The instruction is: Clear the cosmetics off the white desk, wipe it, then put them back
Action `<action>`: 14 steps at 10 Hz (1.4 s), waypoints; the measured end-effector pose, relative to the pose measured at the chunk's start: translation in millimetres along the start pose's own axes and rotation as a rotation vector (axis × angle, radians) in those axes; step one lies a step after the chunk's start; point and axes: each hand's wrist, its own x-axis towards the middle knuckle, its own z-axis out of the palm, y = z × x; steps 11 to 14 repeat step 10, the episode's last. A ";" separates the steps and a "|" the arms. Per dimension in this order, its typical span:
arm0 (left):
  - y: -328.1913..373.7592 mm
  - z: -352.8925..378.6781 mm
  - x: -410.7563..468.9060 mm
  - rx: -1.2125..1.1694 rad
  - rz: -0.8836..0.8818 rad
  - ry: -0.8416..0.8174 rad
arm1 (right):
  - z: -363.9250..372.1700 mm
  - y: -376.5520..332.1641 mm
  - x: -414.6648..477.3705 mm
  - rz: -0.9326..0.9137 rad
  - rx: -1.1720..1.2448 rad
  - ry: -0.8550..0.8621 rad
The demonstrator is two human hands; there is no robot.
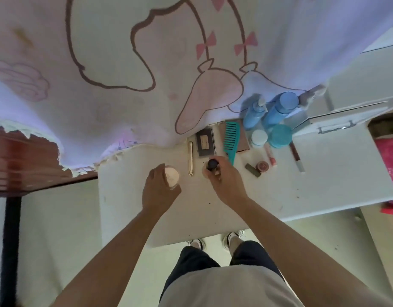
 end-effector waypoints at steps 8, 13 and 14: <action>-10.0 6.9 73.9 0.009 0.226 -0.112 | 29.8 -10.7 9.1 0.089 -0.180 0.032; -9.0 -2.6 73.7 0.091 0.171 -0.239 | 19.8 -20.2 7.8 0.155 -0.196 -0.092; -9.0 -2.6 73.7 0.091 0.171 -0.239 | 19.8 -20.2 7.8 0.155 -0.196 -0.092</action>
